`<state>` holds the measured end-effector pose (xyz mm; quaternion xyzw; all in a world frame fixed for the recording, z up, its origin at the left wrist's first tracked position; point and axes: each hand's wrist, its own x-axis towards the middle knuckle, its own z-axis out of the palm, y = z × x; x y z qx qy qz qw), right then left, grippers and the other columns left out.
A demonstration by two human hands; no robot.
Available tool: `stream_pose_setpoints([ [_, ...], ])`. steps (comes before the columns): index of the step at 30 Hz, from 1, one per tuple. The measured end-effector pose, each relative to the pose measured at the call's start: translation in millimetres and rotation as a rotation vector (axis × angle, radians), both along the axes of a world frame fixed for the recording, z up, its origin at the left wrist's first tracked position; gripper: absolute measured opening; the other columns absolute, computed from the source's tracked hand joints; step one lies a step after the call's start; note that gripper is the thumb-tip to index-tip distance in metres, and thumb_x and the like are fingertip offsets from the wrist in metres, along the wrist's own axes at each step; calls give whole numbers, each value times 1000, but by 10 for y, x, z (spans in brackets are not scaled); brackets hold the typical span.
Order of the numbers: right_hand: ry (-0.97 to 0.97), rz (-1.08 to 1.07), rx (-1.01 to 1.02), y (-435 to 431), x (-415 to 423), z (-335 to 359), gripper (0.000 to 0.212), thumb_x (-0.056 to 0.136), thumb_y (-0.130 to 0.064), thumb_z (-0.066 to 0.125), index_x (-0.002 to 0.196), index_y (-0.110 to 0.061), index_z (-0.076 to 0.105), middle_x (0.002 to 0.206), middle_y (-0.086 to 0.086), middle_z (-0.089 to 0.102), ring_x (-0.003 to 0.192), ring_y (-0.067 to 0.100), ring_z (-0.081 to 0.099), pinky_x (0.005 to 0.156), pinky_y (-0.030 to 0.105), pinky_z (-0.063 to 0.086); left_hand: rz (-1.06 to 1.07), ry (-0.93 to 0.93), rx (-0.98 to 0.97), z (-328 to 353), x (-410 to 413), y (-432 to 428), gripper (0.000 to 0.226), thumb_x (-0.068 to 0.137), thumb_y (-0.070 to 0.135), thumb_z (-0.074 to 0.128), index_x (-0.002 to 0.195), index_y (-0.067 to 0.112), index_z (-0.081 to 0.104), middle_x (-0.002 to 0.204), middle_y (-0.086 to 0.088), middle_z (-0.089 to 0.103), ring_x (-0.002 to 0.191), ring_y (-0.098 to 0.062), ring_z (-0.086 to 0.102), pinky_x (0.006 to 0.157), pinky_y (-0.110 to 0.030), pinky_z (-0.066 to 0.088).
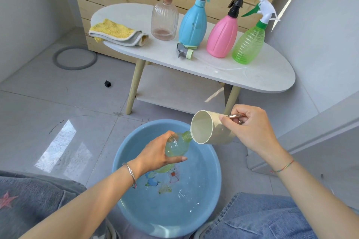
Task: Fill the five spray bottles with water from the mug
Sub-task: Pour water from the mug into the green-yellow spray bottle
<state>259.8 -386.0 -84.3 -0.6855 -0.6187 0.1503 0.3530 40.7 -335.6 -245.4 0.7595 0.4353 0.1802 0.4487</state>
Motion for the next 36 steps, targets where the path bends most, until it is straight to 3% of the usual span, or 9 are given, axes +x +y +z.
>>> stream_pose_setpoints([
  [8, -14, 22, 10, 7, -16, 10, 37, 78, -14, 74, 55, -4, 46, 49, -3, 38, 49, 9, 31, 48, 17, 25, -4, 12, -5, 12, 8, -9, 64, 71, 60, 76, 120, 29, 48, 113, 17, 57, 104, -4, 54, 82, -15, 40],
  [14, -61, 46, 38, 16, -26, 12, 37, 78, -14, 74, 57, -3, 46, 52, 4, 42, 53, 10, 35, 51, 18, 28, -5, 25, -14, -3, 11, -17, 69, 70, 63, 75, 123, 28, 47, 119, 17, 56, 111, -4, 52, 89, -21, 42],
  [20, -100, 65, 75, 34, -23, 1, 38, 77, -15, 75, 55, -6, 44, 52, -4, 41, 55, 13, 38, 54, 20, 30, 0, 19, -23, -17, 10, -20, 66, 70, 63, 75, 120, 30, 47, 116, 18, 57, 110, -5, 53, 91, -24, 44],
  [27, -139, 87, 95, 50, -27, -14, 38, 77, -15, 75, 56, -6, 45, 54, 2, 47, 59, 17, 43, 60, 34, 41, 13, -5, -52, -34, 6, -24, 66, 68, 65, 74, 118, 30, 48, 114, 19, 57, 109, -5, 54, 93, -24, 45],
  [31, -165, 108, 99, 42, -43, -23, 39, 77, -14, 75, 55, -9, 43, 52, -4, 43, 59, 16, 41, 60, 30, 39, 1, 5, -62, -31, 5, -23, 78, 59, 78, 66, 119, 30, 48, 115, 18, 58, 109, -6, 55, 94, -27, 46],
  [36, -182, 115, 103, 44, -35, -48, 39, 77, -14, 75, 55, -10, 44, 51, -5, 42, 60, 16, 41, 57, 19, 32, 2, -7, -69, -42, 10, -26, 73, 61, 74, 68, 117, 31, 48, 114, 18, 58, 108, -7, 55, 94, -28, 46],
])
